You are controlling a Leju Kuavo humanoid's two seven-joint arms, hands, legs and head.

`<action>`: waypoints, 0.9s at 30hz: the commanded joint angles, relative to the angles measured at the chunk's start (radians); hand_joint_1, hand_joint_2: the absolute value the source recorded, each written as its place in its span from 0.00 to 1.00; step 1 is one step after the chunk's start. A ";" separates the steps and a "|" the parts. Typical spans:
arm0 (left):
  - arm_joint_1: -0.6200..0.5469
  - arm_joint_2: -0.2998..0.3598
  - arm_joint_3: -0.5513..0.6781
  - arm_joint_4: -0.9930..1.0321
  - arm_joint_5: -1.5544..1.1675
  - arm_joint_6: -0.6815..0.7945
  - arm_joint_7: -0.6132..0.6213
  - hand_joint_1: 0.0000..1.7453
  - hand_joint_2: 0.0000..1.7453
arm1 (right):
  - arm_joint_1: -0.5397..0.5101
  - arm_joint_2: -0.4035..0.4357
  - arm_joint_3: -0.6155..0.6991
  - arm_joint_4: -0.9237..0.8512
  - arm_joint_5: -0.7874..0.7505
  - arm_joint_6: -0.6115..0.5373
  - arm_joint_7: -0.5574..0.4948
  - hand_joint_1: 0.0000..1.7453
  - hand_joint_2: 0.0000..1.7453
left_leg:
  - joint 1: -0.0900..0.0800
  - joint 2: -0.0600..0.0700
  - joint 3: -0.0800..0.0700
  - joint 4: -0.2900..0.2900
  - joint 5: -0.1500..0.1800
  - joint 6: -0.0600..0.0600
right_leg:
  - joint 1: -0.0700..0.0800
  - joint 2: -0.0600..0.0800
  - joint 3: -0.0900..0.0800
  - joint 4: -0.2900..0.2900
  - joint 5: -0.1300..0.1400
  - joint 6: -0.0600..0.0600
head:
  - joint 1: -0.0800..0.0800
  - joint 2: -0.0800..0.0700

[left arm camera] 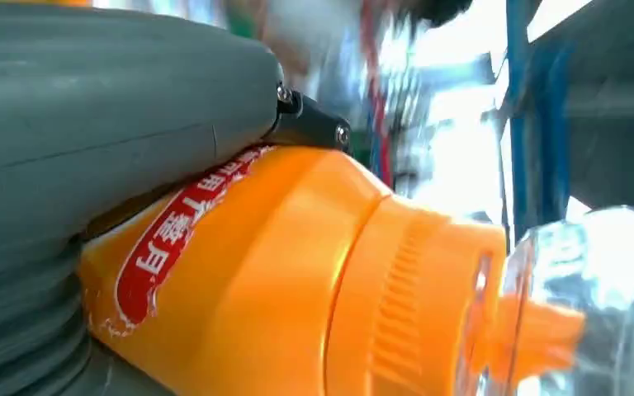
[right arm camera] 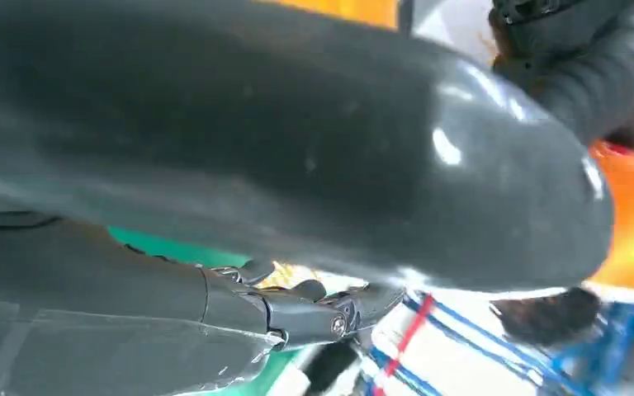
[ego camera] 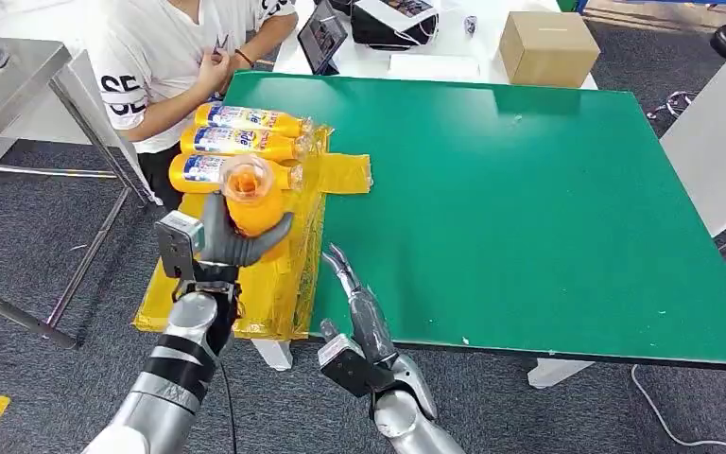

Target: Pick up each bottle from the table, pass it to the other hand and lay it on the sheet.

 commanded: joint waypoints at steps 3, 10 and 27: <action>-0.237 0.119 -0.022 0.399 -0.416 0.433 0.084 1.00 1.00 | 0.051 -0.042 0.025 -0.360 -0.084 -0.282 -0.018 0.00 0.00 | 0.001 -0.002 0.005 0.000 -0.002 -0.001 | 0.001 0.000 0.005 0.000 -0.002 -0.002 | 0.000 0.000; -0.256 0.129 -0.010 0.567 -0.804 0.451 0.154 1.00 1.00 | 0.085 -0.072 -0.090 -0.593 -0.103 -0.282 -0.018 0.00 0.00 | 0.001 0.000 0.006 0.000 -0.002 -0.001 | 0.000 0.000 0.007 0.000 -0.003 -0.002 | 0.000 0.000; -0.219 0.161 -0.059 0.642 -0.986 0.190 0.249 1.00 1.00 | 0.078 -0.087 -0.101 -0.521 -0.154 -0.271 -0.018 0.00 0.00 | 0.001 0.001 0.006 -0.001 -0.002 -0.001 | 0.001 0.001 0.007 -0.002 -0.002 -0.001 | 0.000 0.000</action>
